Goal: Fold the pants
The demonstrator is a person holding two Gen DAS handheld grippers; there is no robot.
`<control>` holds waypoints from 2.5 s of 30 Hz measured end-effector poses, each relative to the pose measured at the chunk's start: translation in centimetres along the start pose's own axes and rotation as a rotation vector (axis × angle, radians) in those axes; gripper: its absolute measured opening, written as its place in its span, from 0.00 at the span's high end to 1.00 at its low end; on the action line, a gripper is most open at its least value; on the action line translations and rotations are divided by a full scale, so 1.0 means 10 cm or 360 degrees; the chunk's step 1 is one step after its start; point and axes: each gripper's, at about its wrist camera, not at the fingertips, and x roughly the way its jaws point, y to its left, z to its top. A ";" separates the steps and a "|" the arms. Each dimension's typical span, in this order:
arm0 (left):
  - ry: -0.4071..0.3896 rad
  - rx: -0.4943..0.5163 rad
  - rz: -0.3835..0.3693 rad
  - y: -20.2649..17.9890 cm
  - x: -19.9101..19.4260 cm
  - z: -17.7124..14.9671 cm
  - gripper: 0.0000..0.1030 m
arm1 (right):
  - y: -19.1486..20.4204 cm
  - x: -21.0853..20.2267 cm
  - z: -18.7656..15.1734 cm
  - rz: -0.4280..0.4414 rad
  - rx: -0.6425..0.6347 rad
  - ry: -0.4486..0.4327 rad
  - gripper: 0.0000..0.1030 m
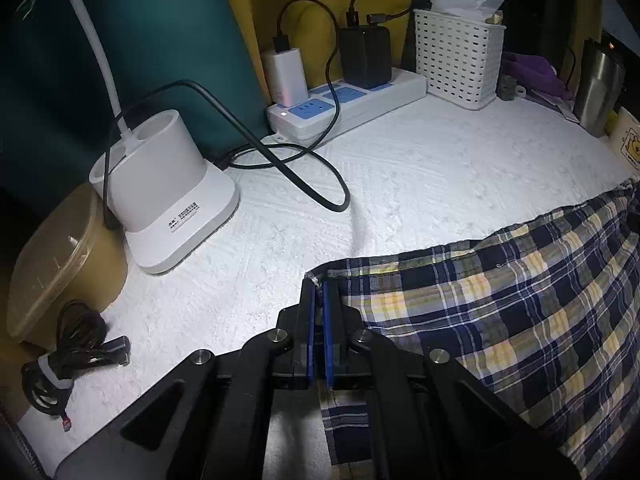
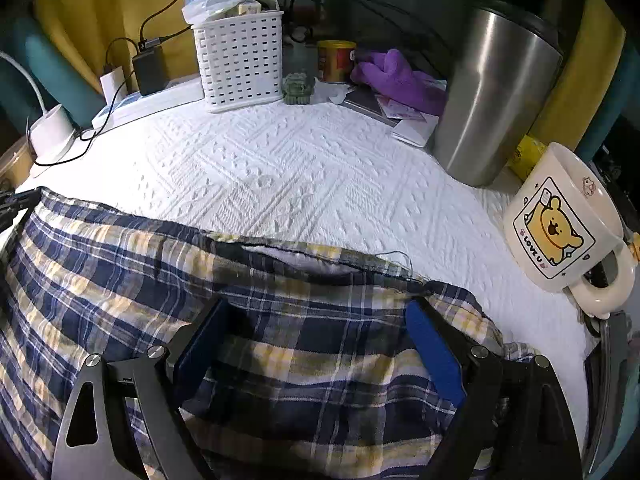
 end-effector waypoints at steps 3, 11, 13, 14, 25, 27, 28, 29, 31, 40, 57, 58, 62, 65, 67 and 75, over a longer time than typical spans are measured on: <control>0.0006 -0.0048 -0.0001 0.04 -0.04 0.01 0.94 | 0.00 -0.03 -0.01 -0.0005 0.0005 -0.0003 0.12; -0.0112 -0.0146 0.0069 0.13 -0.43 -0.03 0.94 | 0.02 -0.27 -0.08 -0.0018 0.0015 -0.0048 0.12; -0.0125 -0.0142 0.0051 0.10 -0.54 -0.08 0.94 | 0.04 -0.34 -0.11 -0.0017 0.0013 -0.0060 0.12; -0.0128 -0.0142 0.0041 0.08 -0.57 -0.12 0.94 | 0.05 -0.38 -0.14 -0.0016 0.0012 -0.0069 0.12; -0.0079 -0.0184 -0.0068 -0.15 -0.85 -0.61 0.94 | 0.11 -0.74 -0.40 0.0018 0.0018 -0.0120 0.12; -0.0069 -0.0203 -0.0080 -0.19 -0.89 -0.67 0.94 | 0.12 -0.78 -0.44 0.0023 0.0019 -0.0121 0.12; -0.0060 -0.0214 -0.0096 -0.23 -0.91 -0.72 0.94 | 0.13 -0.80 -0.47 0.0023 0.0022 -0.0119 0.12; -0.0057 -0.0218 -0.0111 -0.26 -0.93 -0.75 0.94 | 0.14 -0.82 -0.50 0.0026 0.0024 -0.0120 0.12; -0.0046 -0.0216 -0.0145 -0.35 -0.97 -0.82 0.94 | 0.16 -0.86 -0.56 0.0036 0.0025 -0.0126 0.12; 0.0016 -0.0207 -0.0290 -0.87 -1.14 -1.12 0.94 | 0.26 -0.94 -0.95 0.0075 -0.0021 -0.0082 0.12; 0.0082 -0.0135 -0.0293 -1.30 -1.30 -1.55 0.93 | 0.30 -0.97 -1.45 0.0110 -0.0043 -0.0057 0.12; 0.0075 -0.0133 -0.0281 -1.30 -1.32 -1.57 0.93 | 0.29 -0.98 -1.47 0.0111 -0.0041 -0.0064 0.12; 0.0062 -0.0118 -0.0233 -1.34 -1.38 -1.64 0.93 | 0.28 -1.02 -1.54 0.0110 -0.0043 -0.0085 0.12; 0.0034 -0.0130 -0.0251 -1.36 -1.46 -1.63 0.93 | 0.27 -1.06 -1.59 0.0102 -0.0041 -0.0086 0.12; -0.0032 -0.0113 -0.0279 -1.40 -1.56 -1.61 0.93 | 0.28 -1.08 -1.60 0.0095 -0.0044 -0.0086 0.12; 0.0000 -0.0077 -0.0278 -1.55 -1.49 -1.77 0.92 | 0.25 -1.15 -1.72 0.0075 -0.0035 -0.0092 0.12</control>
